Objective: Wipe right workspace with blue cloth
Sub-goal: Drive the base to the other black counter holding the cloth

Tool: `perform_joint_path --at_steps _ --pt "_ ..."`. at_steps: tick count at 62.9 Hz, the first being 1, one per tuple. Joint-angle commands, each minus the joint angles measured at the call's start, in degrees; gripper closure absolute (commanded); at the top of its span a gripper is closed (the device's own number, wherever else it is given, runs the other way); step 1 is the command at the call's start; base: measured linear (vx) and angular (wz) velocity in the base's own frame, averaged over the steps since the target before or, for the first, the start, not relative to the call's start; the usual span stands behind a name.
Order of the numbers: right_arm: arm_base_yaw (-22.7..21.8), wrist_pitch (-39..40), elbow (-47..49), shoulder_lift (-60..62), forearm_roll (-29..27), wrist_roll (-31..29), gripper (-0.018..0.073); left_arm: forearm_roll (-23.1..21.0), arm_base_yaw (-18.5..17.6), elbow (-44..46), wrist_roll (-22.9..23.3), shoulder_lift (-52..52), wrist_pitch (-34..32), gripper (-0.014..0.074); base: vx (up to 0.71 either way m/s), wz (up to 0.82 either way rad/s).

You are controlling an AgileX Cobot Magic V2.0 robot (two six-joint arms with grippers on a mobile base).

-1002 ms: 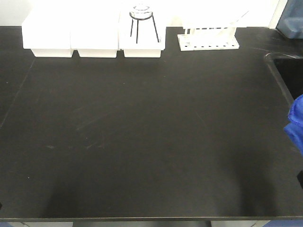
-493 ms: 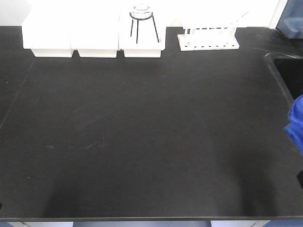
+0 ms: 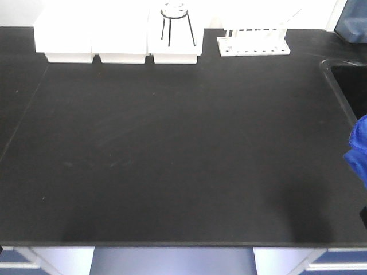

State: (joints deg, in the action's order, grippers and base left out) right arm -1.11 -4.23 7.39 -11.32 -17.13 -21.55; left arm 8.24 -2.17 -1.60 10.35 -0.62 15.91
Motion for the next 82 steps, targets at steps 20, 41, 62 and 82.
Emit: perform_joint_path --at_steps 20,41,62,82 --pt "0.1 5.2 1.8 -0.9 -0.1 -0.5 0.0559 0.1 -0.3 -1.7 0.5 -0.9 -4.5 0.0602 -0.24 0.07" --pt "0.1 5.2 1.8 -0.9 -0.1 -0.5 0.0559 0.1 -0.3 -1.7 0.5 -0.9 -4.5 0.0602 -0.31 -0.03" --pt "0.1 5.0 1.8 -0.9 -0.1 -0.5 0.0559 0.1 -0.3 -1.7 0.5 -0.9 -4.5 0.0602 -0.37 -0.13" --pt "0.1 4.9 1.8 -0.9 -0.1 -0.5 0.0559 0.1 -0.3 -1.7 0.5 -0.9 -4.5 0.0602 -0.36 -0.14"
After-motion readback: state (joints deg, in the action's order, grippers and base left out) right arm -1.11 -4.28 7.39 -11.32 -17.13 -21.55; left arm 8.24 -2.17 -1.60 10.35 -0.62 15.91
